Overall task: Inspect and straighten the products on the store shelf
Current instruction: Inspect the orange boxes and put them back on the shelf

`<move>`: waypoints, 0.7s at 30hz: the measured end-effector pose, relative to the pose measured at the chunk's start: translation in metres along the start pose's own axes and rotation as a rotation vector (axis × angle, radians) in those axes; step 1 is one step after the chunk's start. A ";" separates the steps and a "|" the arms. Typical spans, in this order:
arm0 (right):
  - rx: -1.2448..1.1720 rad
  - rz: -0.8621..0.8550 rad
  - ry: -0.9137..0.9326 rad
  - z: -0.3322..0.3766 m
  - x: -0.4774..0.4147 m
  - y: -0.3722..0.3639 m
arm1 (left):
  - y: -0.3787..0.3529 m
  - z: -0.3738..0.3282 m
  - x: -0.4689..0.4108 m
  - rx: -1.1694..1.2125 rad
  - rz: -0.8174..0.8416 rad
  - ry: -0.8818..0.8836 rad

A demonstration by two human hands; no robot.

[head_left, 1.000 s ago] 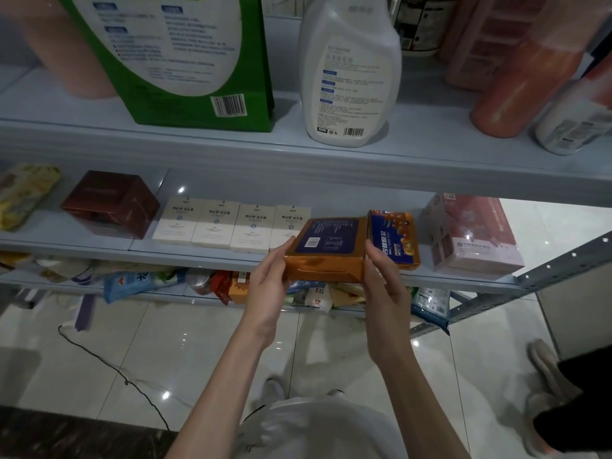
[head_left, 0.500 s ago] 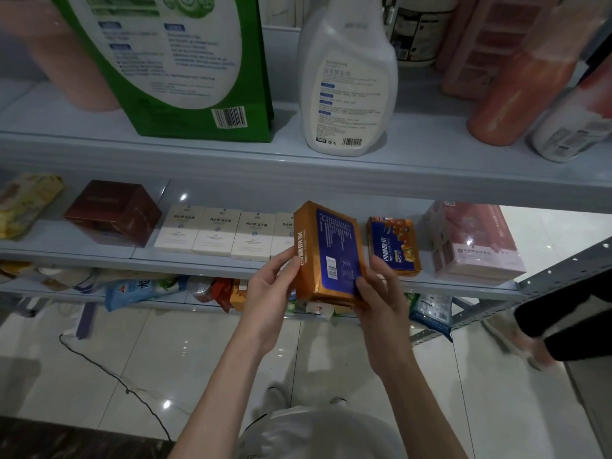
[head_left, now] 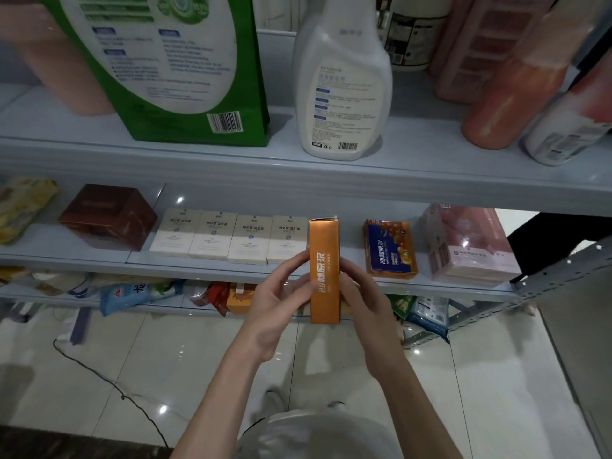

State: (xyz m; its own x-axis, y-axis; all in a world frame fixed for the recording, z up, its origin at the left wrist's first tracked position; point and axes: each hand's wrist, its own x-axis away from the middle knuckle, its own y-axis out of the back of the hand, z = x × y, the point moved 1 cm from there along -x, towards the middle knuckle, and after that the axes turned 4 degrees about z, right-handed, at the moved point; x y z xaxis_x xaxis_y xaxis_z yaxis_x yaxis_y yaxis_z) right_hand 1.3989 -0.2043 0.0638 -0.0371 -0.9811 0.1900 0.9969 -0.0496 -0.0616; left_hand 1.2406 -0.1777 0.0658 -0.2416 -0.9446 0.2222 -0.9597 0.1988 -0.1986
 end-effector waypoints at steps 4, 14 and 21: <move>-0.040 -0.003 0.053 -0.002 0.001 -0.001 | -0.001 -0.003 0.000 -0.054 -0.011 -0.018; -0.111 -0.025 0.010 -0.006 -0.001 0.001 | -0.002 -0.002 0.001 -0.122 -0.009 -0.065; -0.009 -0.004 0.038 -0.007 -0.001 0.004 | 0.000 0.003 0.001 -0.040 -0.010 0.017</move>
State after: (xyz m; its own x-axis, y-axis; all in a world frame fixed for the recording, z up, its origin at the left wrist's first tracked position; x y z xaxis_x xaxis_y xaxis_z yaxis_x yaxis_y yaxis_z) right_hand 1.4020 -0.2044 0.0569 -0.0440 -0.9872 0.1533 0.9960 -0.0553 -0.0700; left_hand 1.2408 -0.1789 0.0634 -0.2340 -0.9420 0.2406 -0.9670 0.2000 -0.1577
